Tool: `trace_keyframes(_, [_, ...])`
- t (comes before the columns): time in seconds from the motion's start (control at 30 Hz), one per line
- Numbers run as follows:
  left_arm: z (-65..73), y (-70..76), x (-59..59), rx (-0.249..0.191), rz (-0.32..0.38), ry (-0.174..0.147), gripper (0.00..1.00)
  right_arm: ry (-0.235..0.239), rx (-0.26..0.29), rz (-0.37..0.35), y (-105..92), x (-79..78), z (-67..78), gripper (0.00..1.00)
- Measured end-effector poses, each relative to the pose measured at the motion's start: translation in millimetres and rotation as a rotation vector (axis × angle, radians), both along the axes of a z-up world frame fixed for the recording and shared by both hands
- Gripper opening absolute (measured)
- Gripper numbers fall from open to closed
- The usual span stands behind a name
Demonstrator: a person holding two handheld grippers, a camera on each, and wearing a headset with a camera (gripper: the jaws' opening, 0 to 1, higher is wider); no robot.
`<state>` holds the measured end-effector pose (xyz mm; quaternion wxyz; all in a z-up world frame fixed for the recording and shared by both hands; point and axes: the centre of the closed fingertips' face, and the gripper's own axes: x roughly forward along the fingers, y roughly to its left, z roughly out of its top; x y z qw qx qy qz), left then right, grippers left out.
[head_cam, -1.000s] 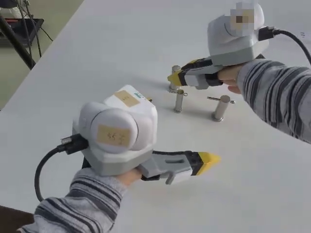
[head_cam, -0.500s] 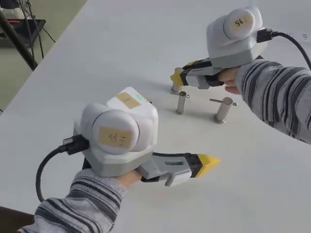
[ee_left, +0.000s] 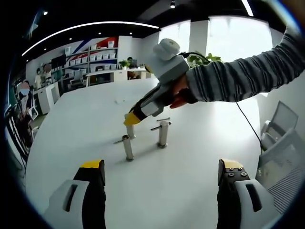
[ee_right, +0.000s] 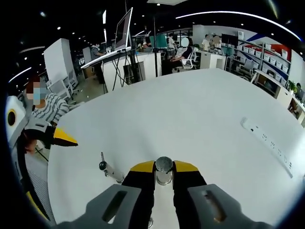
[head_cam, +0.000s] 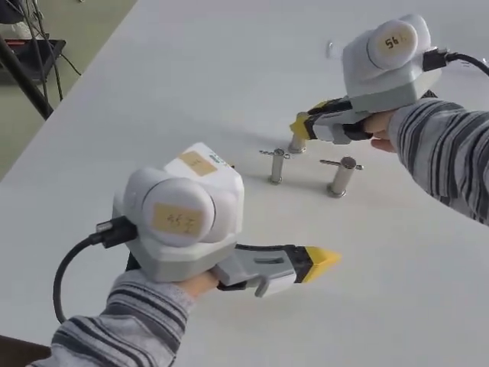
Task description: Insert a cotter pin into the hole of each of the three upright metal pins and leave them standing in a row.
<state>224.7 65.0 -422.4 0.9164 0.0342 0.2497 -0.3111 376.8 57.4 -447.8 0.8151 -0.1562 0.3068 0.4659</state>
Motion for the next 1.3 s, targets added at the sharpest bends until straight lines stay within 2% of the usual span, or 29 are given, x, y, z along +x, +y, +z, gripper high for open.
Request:
trace_keyframes(0.4, [4.5, -3.3, -1.7, 0.007, -0.007, -0.009, 0.98, -0.011, -0.041, -0.081, -57.6, -2.8, 5.1, 0.08])
trace_keyframes(0.77, [6.8, 0.7, -3.9, 0.009, 0.007, -0.012, 0.98, -0.008, -0.079, -0.114, -96.5, -25.7, 9.1, 0.08])
trace_keyframes(1.07, [9.0, 3.0, -8.3, 0.014, 0.011, -0.016, 0.98, 0.004, -0.083, -0.119, -115.4, -47.5, 9.5, 0.08])
trace_keyframes(1.3, [10.4, 0.4, -11.1, 0.016, 0.007, -0.018, 0.98, -0.003, -0.086, -0.100, -120.4, -63.3, 13.0, 0.08])
